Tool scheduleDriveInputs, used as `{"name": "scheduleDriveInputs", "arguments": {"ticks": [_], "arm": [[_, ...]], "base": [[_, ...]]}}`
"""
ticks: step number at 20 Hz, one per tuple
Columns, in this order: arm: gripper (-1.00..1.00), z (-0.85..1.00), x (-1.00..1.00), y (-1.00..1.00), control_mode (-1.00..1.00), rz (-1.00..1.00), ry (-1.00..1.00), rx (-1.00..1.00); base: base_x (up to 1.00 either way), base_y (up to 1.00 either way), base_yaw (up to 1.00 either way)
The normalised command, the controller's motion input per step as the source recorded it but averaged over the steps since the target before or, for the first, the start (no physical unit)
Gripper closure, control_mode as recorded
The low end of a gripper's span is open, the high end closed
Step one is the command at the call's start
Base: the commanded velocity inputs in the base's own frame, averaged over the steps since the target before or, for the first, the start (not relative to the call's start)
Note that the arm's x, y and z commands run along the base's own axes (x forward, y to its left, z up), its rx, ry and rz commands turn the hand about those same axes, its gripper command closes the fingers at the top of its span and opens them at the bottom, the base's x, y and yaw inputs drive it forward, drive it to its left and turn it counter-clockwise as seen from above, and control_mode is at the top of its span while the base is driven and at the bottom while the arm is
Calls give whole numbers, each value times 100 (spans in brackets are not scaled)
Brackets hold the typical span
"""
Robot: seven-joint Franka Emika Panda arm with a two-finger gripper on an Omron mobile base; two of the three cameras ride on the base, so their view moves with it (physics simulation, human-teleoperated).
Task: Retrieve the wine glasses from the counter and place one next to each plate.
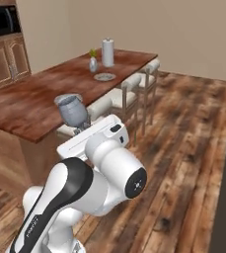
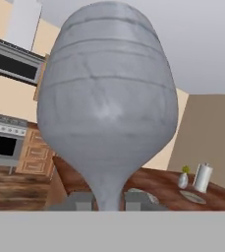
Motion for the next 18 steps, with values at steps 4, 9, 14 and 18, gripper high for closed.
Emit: {"name": "scheduleDriveInputs", "arguments": {"ticks": [4, 9, 14, 18], "arm": [[100, 0, 0, 0, 100, 0, 0, 0], [100, 0, 0, 0, 100, 0, 0, 0], [100, 0, 0, 0, 100, 0, 0, 0], [100, 0, 0, 0, 100, 0, 0, 0]], "base": [[100, -87, 22], [100, -89, 29], [100, -70, 41], [100, -53, 57]]}}
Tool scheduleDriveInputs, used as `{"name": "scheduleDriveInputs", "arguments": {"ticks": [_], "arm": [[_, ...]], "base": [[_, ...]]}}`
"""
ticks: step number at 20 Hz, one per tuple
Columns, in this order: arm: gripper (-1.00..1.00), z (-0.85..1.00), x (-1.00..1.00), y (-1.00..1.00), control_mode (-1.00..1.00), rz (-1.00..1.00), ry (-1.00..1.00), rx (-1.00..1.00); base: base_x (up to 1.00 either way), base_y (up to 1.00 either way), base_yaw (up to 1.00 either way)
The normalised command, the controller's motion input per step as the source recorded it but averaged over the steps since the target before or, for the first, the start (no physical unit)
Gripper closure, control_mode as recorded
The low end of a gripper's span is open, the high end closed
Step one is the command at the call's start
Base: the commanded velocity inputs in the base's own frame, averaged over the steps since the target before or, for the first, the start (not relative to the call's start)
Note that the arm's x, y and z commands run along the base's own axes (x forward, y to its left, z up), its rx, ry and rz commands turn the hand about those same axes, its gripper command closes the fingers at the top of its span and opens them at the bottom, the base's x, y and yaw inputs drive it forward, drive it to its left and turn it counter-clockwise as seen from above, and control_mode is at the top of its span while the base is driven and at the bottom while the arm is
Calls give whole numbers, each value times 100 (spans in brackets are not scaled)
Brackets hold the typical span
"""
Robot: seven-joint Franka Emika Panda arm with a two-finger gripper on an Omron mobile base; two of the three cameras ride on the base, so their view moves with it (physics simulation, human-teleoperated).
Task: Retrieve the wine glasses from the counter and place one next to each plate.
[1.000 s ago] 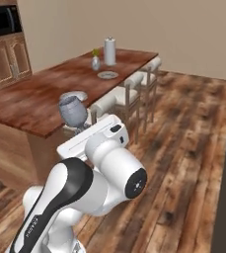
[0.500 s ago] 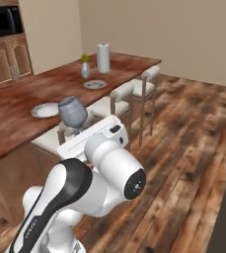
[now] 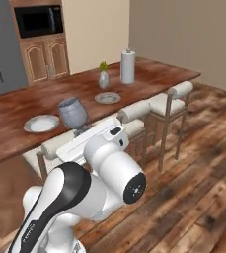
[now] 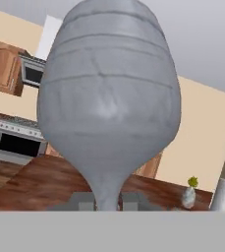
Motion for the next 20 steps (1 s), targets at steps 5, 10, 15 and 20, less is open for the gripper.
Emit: {"name": "scheduleDriveInputs", "arguments": {"ticks": [5, 10, 15, 20], "arm": [[100, 0, 0, 0, 100, 0, 0, 0], [100, 0, 0, 0, 100, 0, 0, 0], [100, 0, 0, 0, 100, 0, 0, 0], [100, 0, 0, 0, 100, 0, 0, 0]], "base": [[93, -39, 74], [50, -32, 85], [81, -30, 75], [35, -79, 15]]}}
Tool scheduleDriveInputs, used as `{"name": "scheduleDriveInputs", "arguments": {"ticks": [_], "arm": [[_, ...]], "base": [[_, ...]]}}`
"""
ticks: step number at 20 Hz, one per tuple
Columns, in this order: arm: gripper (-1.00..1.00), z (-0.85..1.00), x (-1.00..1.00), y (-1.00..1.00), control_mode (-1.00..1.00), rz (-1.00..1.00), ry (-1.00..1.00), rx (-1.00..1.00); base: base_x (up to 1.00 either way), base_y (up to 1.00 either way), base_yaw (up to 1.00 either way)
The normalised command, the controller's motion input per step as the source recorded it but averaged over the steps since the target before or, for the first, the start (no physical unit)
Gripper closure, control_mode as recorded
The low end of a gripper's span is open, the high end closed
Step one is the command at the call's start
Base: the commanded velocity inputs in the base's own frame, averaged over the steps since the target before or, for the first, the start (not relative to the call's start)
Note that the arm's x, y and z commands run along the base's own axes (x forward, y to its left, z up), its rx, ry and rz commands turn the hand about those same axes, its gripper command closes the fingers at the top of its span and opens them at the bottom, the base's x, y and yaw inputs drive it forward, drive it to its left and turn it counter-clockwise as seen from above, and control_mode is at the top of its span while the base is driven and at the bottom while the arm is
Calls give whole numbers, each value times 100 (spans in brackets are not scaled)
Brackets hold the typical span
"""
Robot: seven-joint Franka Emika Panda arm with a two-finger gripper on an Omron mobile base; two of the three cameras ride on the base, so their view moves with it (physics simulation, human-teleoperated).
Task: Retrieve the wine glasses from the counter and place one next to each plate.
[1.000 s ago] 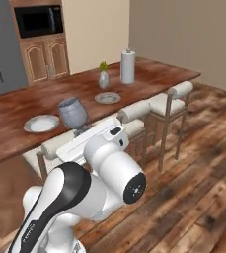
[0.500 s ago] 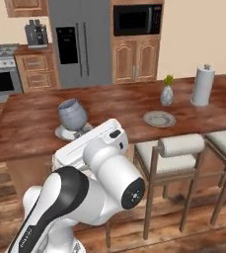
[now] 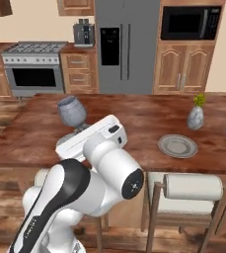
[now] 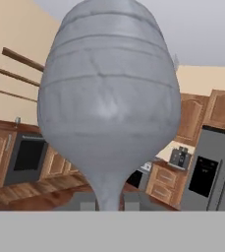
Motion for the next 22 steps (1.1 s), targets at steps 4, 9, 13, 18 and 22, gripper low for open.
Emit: {"name": "scheduleDriveInputs", "arguments": {"ticks": [4, 9, 13, 18, 22], "arm": [[100, 0, 0, 0, 100, 0, 0, 0], [100, 0, 0, 0, 100, 0, 0, 0], [100, 0, 0, 0, 100, 0, 0, 0], [100, 0, 0, 0, 100, 0, 0, 0], [100, 0, 0, 0, 100, 0, 0, 0]], "base": [[41, -61, 0], [69, 12, 1], [81, 0, 19], [46, -5, 23], [14, -28, 35]]}}
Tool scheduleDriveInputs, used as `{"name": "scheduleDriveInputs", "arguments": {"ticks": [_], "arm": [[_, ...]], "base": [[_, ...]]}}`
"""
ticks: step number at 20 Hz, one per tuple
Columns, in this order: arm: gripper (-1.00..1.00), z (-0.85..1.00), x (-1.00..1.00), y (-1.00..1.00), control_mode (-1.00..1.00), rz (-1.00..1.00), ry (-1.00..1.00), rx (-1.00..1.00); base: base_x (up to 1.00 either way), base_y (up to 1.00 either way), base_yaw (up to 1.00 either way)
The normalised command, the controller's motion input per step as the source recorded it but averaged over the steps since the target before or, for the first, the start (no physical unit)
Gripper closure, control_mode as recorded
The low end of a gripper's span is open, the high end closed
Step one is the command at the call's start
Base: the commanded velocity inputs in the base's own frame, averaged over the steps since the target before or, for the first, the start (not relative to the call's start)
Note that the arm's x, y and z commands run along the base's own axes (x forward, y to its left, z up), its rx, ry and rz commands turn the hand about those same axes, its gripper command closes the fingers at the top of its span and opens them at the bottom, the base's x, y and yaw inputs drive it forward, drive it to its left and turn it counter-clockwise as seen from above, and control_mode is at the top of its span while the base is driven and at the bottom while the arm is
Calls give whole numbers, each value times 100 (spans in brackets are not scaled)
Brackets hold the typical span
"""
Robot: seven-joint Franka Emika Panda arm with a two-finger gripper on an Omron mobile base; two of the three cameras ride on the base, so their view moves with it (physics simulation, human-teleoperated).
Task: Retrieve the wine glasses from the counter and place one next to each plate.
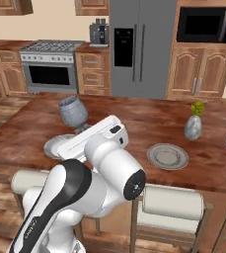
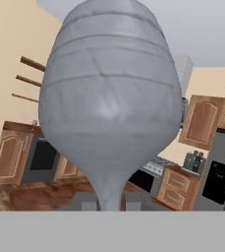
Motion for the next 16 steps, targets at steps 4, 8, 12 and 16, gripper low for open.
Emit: {"name": "scheduleDriveInputs", "arguments": {"ticks": [4, 8, 12, 16], "arm": [[100, 0, 0, 0, 100, 0, 0, 0], [100, 0, 0, 0, 100, 0, 0, 0], [100, -4, 59, 0, -100, 13, 14, 1], [100, -7, 72, 18, -100, 5, 15, -3]], "base": [[22, -18, 36], [29, -3, 28], [0, 0, 0], [0, 0, 0]]}}
